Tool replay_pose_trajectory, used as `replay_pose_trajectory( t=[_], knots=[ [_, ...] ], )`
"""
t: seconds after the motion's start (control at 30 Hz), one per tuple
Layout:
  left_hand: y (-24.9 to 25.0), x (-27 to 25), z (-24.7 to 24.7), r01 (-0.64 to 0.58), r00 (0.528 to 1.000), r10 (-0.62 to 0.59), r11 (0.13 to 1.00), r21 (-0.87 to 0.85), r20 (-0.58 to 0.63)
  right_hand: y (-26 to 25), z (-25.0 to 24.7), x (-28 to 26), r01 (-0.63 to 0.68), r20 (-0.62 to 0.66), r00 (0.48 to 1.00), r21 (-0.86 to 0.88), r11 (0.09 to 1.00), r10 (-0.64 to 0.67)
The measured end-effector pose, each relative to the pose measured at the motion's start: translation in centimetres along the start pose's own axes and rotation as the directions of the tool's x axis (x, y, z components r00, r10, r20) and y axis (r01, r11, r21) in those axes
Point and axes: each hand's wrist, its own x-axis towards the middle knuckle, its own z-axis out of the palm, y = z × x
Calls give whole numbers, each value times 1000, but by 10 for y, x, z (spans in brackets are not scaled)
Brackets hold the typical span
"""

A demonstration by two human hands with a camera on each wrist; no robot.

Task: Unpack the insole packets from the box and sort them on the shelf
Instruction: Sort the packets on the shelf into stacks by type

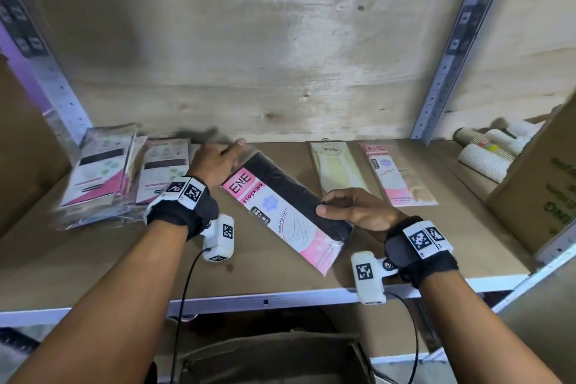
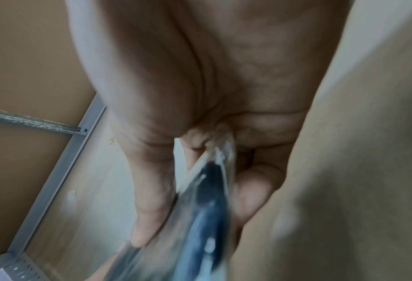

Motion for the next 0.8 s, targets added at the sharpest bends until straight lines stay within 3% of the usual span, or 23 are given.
replay_pose_trajectory(
  t=[0.13, 0.23, 0.47, 0.6, 0.67, 0.73, 0.8],
  knots=[
    [2, -10, -7, -74, 997, 74, 992, 102, 13, 4, -4, -3, 10, 43, 999, -19, 1000, -9],
    [-3, -13, -13, -34, 998, 27, 993, 116, 61, 7, -6, -6, 34, 71, 997, -35, 999, -31],
    [-13, -14, -24, 74, 987, -46, 980, -184, 152, 5, -6, -6, 39, 97, 995, -78, 996, -32],
    [-17, -19, -28, 95, 995, -83, 946, -311, 51, 7, -6, -3, 89, 76, 993, -42, 995, -86],
    [-14, -23, -34, 155, 987, -157, 883, -443, 32, 6, -8, -2, 125, 4, 992, -4, 992, -125],
    [-4, -32, -33, 262, 965, -225, 800, -540, 135, 5, -8, 0, 144, -86, 987, 82, 986, -137],
    [8, -47, -22, 366, 925, -240, 770, -523, 295, 3, -2, 3, 142, -167, 980, 218, 965, -107]
  ],
)
